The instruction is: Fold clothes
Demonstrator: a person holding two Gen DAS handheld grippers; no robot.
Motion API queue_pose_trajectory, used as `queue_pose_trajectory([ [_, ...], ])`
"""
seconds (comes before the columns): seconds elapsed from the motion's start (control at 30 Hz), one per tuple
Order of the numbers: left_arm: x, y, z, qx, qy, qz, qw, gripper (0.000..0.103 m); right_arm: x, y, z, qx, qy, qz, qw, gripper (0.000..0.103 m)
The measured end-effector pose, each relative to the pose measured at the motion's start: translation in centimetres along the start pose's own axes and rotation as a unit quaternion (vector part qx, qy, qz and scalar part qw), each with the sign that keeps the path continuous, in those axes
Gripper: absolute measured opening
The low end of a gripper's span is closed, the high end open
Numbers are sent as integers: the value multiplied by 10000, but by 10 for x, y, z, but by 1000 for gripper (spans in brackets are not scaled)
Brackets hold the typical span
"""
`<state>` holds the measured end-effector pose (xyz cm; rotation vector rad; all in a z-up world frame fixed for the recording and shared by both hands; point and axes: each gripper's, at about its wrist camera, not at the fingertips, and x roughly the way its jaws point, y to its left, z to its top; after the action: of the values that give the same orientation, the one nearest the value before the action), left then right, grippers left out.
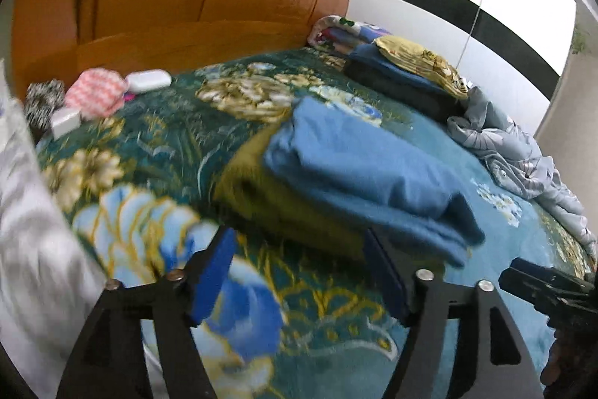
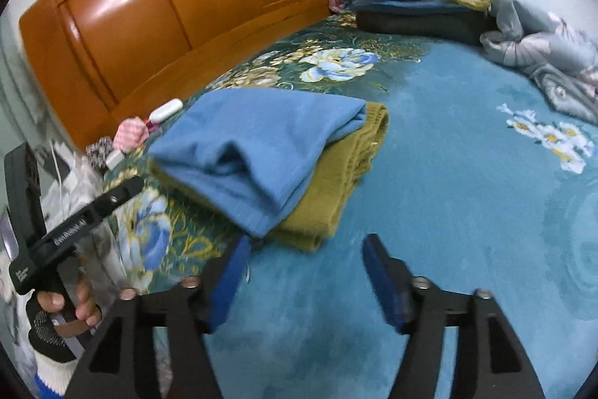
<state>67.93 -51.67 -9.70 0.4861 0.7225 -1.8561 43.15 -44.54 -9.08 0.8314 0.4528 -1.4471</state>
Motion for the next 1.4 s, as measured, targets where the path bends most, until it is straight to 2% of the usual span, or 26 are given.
queue_pose_trajectory([
  [0.1,-14,-6,-13,-96,-89,-103,9999,88,-15,12,-10,-137,-107,-167,9997,87],
  [0.13,-20,-8,-16,-71,-131,-103,9998,90,-20,17,-13,-184,-146,-222,9995,88],
  [0.2,-31,-10,-19,15,-242,-36,9997,92,-30,25,-19,-247,-207,-299,9990,102],
  [0.23,-36,-12,-19,42,-286,15,9996,93,-34,28,-22,-266,-240,-319,9989,103],
  [0.37,-58,-14,-20,138,-578,40,9982,94,-48,44,-35,-327,-318,-441,9980,103],
  [0.53,-76,-21,-20,376,-685,-47,9969,95,-65,59,-46,-405,-330,-422,9977,103],
  [0.73,-93,-34,-30,626,-772,360,9944,95,-90,77,-50,-752,-471,-533,9946,103],
  [0.87,-101,-41,-35,740,-719,542,9932,95,-102,76,-53,-678,-540,-543,9947,103],
  [1.0,-108,-46,-36,724,-694,515,9936,95,-111,74,-58,-627,-548,-625,9946,103],
  [1.4,-131,-70,-48,861,-685,923,9896,95,-145,64,-75,-474,-677,-544,9951,103],
])
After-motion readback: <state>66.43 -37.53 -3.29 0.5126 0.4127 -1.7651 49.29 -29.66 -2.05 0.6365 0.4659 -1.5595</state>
